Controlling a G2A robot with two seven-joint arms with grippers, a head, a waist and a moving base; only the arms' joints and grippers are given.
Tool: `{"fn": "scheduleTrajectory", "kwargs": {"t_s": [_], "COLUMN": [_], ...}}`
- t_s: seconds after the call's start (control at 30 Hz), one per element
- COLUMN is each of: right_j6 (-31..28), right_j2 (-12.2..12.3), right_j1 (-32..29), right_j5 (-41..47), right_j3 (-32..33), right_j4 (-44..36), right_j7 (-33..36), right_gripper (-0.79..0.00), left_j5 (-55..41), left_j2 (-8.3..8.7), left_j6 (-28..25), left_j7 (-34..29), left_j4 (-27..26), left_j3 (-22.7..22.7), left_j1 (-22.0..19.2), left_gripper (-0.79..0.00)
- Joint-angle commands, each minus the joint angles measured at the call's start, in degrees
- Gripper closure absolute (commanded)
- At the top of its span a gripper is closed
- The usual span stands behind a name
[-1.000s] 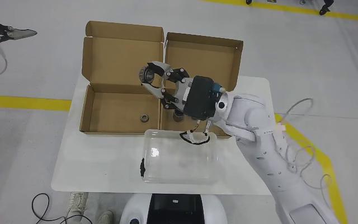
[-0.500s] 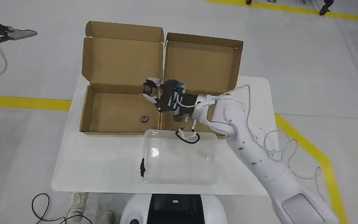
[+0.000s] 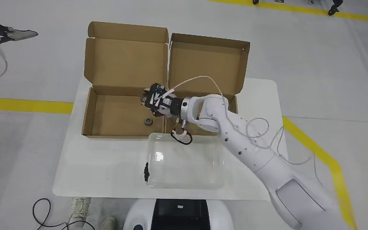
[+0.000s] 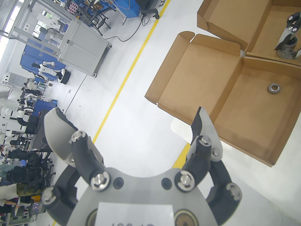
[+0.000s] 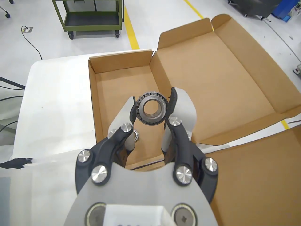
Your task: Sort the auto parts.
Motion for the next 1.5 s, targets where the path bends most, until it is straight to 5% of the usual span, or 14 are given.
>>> {"fn": "scheduleTrajectory", "kwargs": {"t_s": [0.0, 0.43, 0.87, 1.0, 1.13, 1.47], "right_j6": [-0.1, -1.5, -4.0, -4.7, -5.1, -5.7], "right_j2": [-1.0, -9.8, -16.0, -17.3, -18.4, -19.8], "right_j1": [1.5, 9.1, 11.9, 12.7, 13.1, 14.6], "right_j5": [0.5, 4.2, 4.5, 4.0, 3.5, 2.1], "right_j3": [-1.4, -9.7, -12.6, -12.9, -12.9, -12.2], "right_j4": [3.1, 21.6, 34.2, 36.9, 38.9, 41.1], "right_j7": [0.5, 0.5, -1.5, -2.0, -3.0, -7.0], "right_gripper": [0.000, 0.000, 0.000, -0.249, -0.369, -0.379], "left_j5": [0.0, 0.0, 0.0, 0.0, 0.0, 0.0], "left_j2": [0.00, 0.00, 0.00, 0.00, 0.00, 0.00], "left_j6": [0.0, 0.0, 0.0, 0.0, 0.0, 0.0], "left_j7": [0.0, 0.0, 0.0, 0.0, 0.0, 0.0], "left_j4": [0.0, 0.0, 0.0, 0.0, 0.0, 0.0], "left_j3": [0.0, 0.0, 0.0, 0.0, 0.0, 0.0], "left_j1": [0.0, 0.0, 0.0, 0.0, 0.0, 0.0], "left_gripper": [-0.785, -0.785, -0.785, -0.785, -0.785, -0.785]}}
